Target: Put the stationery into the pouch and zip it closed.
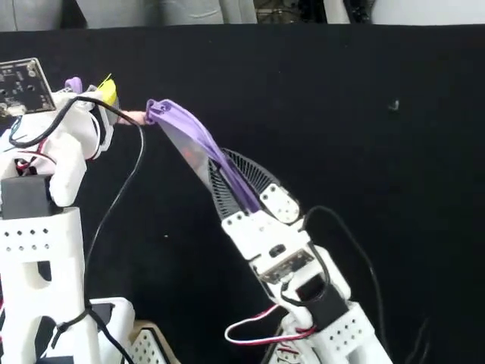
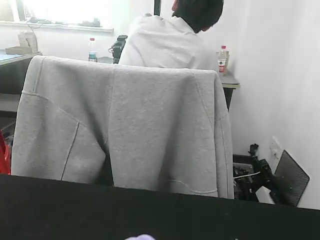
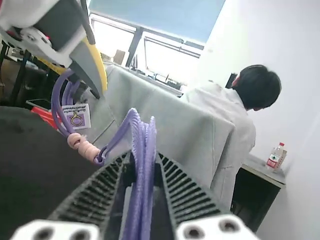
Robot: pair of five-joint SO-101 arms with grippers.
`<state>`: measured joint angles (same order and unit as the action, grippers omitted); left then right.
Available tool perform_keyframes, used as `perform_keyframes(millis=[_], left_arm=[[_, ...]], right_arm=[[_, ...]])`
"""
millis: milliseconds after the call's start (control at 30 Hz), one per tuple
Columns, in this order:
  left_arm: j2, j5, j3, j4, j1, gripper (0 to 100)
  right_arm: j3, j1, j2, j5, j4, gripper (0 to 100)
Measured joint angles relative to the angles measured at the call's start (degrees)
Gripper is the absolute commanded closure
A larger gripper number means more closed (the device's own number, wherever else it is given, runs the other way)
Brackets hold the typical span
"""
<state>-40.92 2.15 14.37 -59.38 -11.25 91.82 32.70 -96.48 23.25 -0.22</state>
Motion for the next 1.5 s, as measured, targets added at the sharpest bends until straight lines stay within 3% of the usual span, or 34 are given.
perform_keyframes(millis=[267,567,700,900,1133,1267,1400,1500], left_arm=[[-8.7,0.0,-0.8,-1.7,1.8,80],[-23.6,-6.3,6.1,-1.8,9.6,80],[-25.7,-6.4,15.5,-0.7,10.3,80],[-26.4,-4.7,24.4,5.1,10.5,80],[-30.2,5.4,24.5,-0.5,10.5,83],[-39.3,7.0,24.8,-5.8,10.5,93],[-54.1,7.0,29.4,-8.8,10.5,96],[-62.4,2.5,33.9,-9.5,10.5,96]], right_arm=[[2.5,-1.1,8.1,-5.1,-3.4,69.6],[0.3,-2.9,15.1,-4.9,-1.0,68.7],[-8.9,-7.4,15.4,-1.6,11.1,68.7],[-26.6,-19.4,11.9,-0.8,37.5,68.7],[-34.5,-30.2,-4.7,-0.8,55.8,68.8],[-35.8,-31.6,-7.2,-0.8,59.8,72.8],[-34.4,-31.8,-7.5,-0.7,60.7,89.1],[-31.8,-31.8,-7.5,-0.6,61.0,99.2]])
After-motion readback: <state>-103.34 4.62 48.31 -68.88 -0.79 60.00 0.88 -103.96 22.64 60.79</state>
